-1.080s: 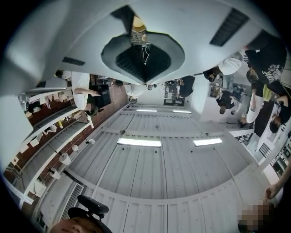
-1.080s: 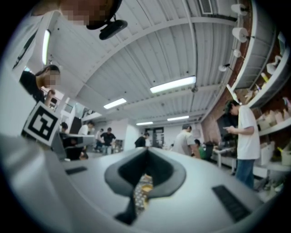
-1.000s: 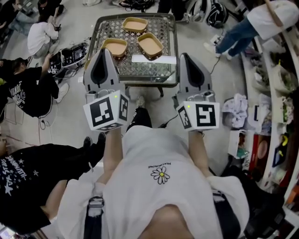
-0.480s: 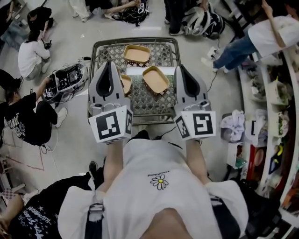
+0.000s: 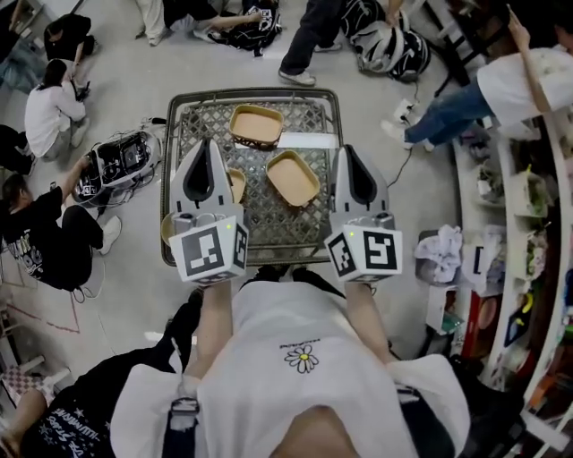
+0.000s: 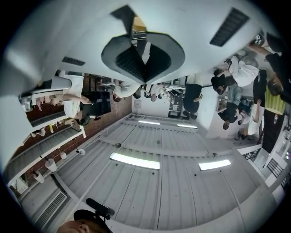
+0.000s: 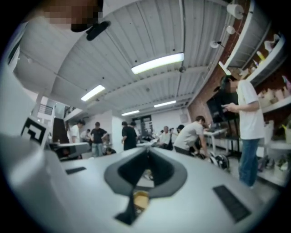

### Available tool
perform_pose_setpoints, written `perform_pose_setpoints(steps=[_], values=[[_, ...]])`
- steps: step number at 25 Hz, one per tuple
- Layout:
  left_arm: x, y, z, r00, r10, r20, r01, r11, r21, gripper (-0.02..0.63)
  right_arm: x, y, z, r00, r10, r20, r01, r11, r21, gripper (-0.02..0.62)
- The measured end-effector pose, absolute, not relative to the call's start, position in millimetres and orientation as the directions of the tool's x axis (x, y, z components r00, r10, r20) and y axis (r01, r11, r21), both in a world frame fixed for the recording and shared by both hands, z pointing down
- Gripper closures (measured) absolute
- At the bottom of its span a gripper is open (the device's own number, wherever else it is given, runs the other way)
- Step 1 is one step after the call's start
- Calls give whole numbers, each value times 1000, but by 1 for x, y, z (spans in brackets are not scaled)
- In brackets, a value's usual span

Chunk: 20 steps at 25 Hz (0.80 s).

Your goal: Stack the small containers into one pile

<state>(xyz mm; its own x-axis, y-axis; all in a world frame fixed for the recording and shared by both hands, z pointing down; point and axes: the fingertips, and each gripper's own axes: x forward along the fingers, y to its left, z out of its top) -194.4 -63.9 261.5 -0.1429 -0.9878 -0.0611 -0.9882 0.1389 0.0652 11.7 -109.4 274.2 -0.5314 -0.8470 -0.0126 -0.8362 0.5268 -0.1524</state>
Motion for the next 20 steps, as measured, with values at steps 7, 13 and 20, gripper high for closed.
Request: perform_pose_setpoints(steps=[7,13,20], values=[[-194,-71,263,-184,-981,-56,-983,182,39,580,9,-123,280,-582,-813,-7,-799,573,-180,563],[-201,-93,261,-178,-984,-26,-984,177,31,578,-9,-141,283,-680,-733,24,-712,652,-262,561],[-219,-168,299,-31,-987,157,-998,39,47,462,-35,-199,321,-794,-587,160,-580,650,-492,497]])
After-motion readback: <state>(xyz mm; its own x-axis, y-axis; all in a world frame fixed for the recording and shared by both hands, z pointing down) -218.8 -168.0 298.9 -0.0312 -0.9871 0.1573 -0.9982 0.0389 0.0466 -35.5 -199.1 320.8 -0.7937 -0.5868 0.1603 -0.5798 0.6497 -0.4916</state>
